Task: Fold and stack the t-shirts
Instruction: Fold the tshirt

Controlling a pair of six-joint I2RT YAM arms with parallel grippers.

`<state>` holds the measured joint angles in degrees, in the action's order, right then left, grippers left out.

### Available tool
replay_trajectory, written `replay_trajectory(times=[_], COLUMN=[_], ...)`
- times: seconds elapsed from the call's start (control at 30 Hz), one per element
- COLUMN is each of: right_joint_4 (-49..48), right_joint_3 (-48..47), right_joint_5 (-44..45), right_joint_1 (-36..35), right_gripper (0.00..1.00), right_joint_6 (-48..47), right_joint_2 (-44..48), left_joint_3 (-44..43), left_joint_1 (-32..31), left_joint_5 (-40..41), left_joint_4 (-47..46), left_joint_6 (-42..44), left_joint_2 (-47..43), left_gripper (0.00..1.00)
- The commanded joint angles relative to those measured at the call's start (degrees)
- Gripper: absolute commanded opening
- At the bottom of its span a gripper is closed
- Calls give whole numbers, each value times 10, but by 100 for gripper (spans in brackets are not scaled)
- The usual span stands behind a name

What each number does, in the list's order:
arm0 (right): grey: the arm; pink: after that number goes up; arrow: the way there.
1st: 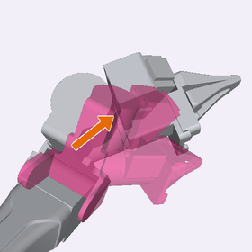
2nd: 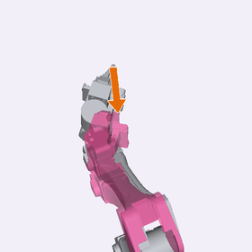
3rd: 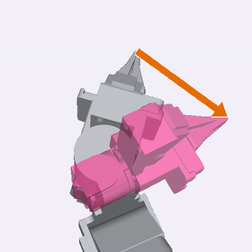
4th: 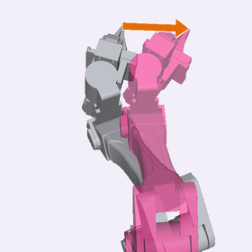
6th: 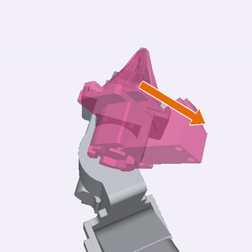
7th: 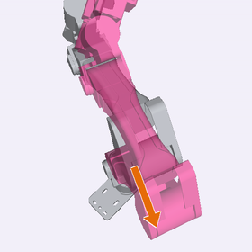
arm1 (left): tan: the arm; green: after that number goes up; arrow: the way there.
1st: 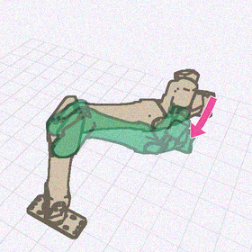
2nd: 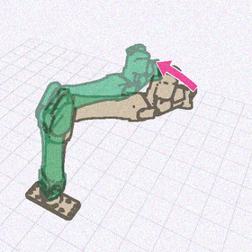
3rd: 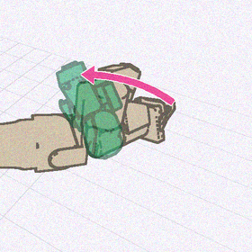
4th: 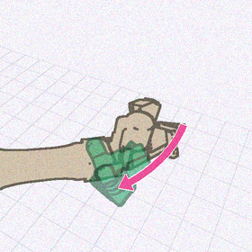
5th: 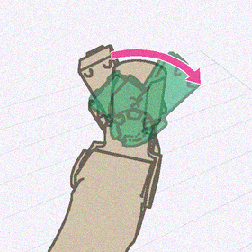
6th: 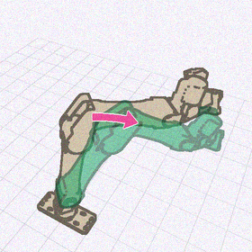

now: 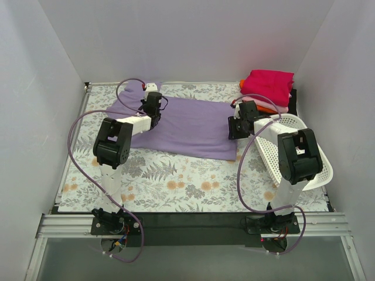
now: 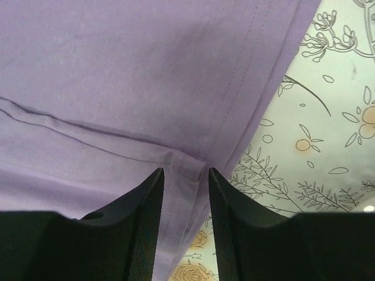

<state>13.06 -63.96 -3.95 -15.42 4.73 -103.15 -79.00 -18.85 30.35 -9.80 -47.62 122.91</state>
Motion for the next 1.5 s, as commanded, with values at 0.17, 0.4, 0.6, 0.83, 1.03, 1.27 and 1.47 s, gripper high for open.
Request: replay_trajectory(times=[0.17, 0.4, 0.6, 0.83, 1.03, 1.27, 1.47], right_joint_4=[-18, -17, -11, 0, 9, 12, 13], right_joint_3=[-16, -16, -6, 3, 7, -1, -18], right_joint_5=[-26, -22, 23, 61, 74, 84, 90], right_joint_1=[0, 0, 0, 1, 0, 1, 1], right_gripper=[24, 1, 1, 1, 1, 1, 4], right_joint_6=[4, 1, 2, 2, 1, -1, 0], right_joint_2=[-20, -18, 10, 34, 45, 36, 15], left_joint_3=[-31, -34, -34, -34, -34, -34, -43], left_joint_1=[9, 10, 9, 11, 12, 12, 13], left_joint_5=[-12, -15, -18, -9, -6, -13, -25], left_joint_4=[1, 1, 1, -2, -4, -11, -11], left_joint_6=[-3, -2, -2, -10, -22, -27, -27], left_joint_2=[-16, -12, -8, -10, -12, -8, 12], left_gripper=[0, 0, 0, 0, 0, 0, 2])
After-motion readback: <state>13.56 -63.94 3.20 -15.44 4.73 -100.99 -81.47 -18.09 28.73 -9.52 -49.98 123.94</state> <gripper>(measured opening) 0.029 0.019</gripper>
